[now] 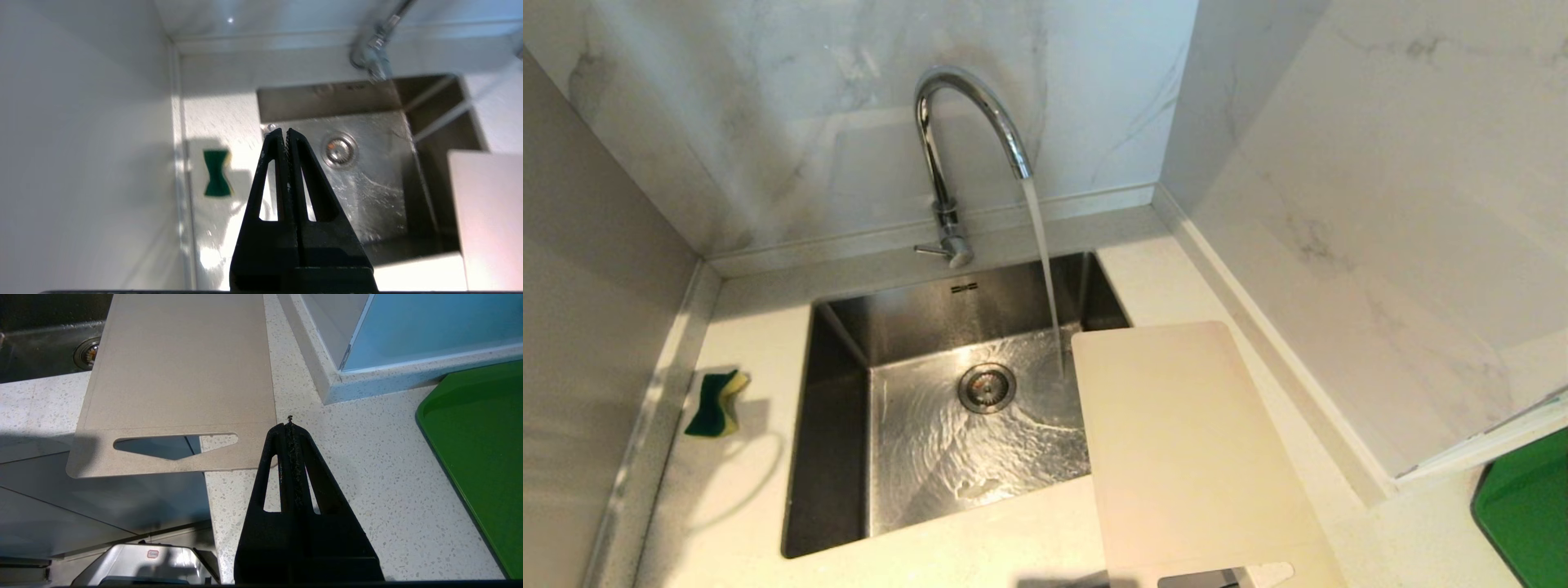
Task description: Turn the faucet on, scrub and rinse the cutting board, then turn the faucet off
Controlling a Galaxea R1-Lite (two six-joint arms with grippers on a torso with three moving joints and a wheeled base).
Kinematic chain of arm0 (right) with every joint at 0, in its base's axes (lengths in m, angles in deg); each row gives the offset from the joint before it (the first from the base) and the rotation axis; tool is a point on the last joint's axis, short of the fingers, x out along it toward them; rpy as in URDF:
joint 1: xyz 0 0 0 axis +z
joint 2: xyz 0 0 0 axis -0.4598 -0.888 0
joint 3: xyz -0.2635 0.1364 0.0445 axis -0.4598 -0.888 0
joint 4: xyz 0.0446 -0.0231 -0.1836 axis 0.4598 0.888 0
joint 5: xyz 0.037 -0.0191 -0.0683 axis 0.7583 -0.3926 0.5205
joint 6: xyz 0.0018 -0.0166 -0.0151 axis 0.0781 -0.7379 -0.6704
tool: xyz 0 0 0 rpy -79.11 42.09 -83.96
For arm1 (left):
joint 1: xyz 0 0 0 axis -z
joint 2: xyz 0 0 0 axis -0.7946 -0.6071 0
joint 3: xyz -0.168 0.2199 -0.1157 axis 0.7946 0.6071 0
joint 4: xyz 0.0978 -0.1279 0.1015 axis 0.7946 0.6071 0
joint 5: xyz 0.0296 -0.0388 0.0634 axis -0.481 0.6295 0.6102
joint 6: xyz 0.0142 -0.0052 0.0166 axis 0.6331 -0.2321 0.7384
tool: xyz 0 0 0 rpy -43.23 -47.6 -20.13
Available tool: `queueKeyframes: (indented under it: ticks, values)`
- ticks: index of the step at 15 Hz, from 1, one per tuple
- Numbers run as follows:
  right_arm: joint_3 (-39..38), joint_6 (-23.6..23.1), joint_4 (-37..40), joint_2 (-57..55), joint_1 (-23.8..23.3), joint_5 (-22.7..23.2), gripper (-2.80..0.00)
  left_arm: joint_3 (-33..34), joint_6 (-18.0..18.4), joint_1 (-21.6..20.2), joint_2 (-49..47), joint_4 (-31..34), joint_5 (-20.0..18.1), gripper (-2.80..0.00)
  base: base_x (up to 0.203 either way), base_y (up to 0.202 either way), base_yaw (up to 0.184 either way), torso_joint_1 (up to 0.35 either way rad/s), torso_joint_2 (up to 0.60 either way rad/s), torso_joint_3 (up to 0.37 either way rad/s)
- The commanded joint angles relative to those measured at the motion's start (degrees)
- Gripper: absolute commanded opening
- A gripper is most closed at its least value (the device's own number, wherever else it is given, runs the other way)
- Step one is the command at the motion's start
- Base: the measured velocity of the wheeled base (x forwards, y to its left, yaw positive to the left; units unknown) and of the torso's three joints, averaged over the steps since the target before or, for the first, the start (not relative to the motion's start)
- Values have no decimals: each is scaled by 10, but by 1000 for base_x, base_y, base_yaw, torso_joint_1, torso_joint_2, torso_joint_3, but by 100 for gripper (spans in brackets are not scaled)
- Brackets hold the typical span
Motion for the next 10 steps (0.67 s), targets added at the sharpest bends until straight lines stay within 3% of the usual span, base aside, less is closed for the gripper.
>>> queueKeyframes:
  ticks: [1, 5, 10]
  values:
    - [-1, 0, 0, 0, 0, 1, -280, 77, 1, 0, 106, 1, -20, -280, 0, 0, 0, 0, 0, 0]
    - [0, -1, 0, 0, 0, 1, -280, 265, 14, 7, 233, 0, -52, -280, 0, 0, 0, 0, 0, 0]
    - [0, 6, 0, 0, 0, -1, -280, 491, 30, 60, 377, -2, -64, -280, 0, 0, 0, 0, 0, 0]
